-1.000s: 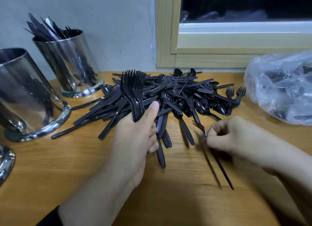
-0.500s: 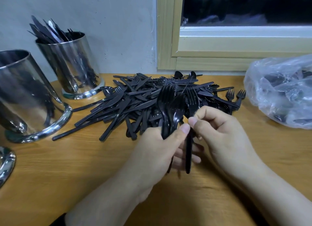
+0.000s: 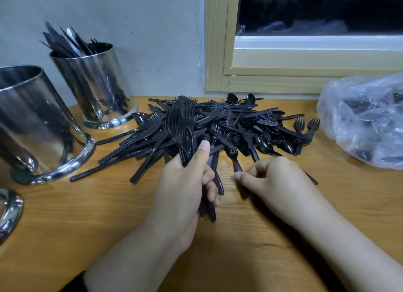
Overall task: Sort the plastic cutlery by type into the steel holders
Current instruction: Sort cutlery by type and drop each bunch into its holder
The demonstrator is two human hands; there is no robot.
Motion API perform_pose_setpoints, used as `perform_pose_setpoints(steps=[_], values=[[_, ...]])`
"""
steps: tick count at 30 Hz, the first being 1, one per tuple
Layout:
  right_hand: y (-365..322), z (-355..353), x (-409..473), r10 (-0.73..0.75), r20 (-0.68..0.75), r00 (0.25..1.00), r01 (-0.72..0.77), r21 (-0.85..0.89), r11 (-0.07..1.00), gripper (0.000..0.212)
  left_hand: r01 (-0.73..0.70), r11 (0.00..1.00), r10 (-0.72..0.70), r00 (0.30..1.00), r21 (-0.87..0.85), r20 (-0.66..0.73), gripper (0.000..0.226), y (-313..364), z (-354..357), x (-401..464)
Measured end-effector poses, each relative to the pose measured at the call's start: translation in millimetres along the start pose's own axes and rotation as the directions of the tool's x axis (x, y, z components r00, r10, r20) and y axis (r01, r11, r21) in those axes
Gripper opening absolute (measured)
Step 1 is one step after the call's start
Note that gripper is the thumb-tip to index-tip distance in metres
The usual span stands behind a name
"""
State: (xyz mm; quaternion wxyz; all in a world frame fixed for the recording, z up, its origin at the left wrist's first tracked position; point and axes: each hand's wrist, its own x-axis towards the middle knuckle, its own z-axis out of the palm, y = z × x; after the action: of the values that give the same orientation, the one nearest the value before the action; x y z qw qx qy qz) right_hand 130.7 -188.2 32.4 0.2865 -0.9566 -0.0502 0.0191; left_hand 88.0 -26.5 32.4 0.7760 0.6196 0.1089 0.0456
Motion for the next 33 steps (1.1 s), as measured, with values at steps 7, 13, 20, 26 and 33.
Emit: perform_pose_setpoints(steps=[7, 13, 20, 26, 33], values=[[-2.4, -8.8, -10.6, 0.051, 0.153, 0.987, -0.099, 0.323, 0.941, 0.033, 0.015, 1.000, -0.016, 0.997, -0.015, -0.076, 0.032, -7.5, -2.2, 3.9], [-13.4, -5.7, -25.3, 0.046, 0.063, 0.997, -0.072, 0.530, 0.845, 0.035, 0.145, 0.988, -0.144, 0.989, 0.052, -0.012, 0.038, -6.5, -3.7, -1.3], [-24.0, 2.6, -33.5, -0.059, 0.096, 0.994, -0.005, 0.562, 0.827, 0.035, 0.180, 0.984, -0.178, 0.971, 0.001, 0.160, 0.047, -8.1, -1.0, -3.6], [-10.0, 4.4, -19.3, -0.086, -0.088, 0.992, 0.117, 0.467, 0.877, 0.033, 0.200, 0.980, -0.200, 0.979, 0.000, 0.050, 0.042, -7.1, 3.0, 6.3], [11.5, -13.2, -4.1, -0.114, -0.255, 0.960, 0.160, 0.169, 0.972, 0.018, 0.002, 1.000, -0.002, 1.000, 0.006, -0.017, 0.022, 3.6, -3.3, 1.8]])
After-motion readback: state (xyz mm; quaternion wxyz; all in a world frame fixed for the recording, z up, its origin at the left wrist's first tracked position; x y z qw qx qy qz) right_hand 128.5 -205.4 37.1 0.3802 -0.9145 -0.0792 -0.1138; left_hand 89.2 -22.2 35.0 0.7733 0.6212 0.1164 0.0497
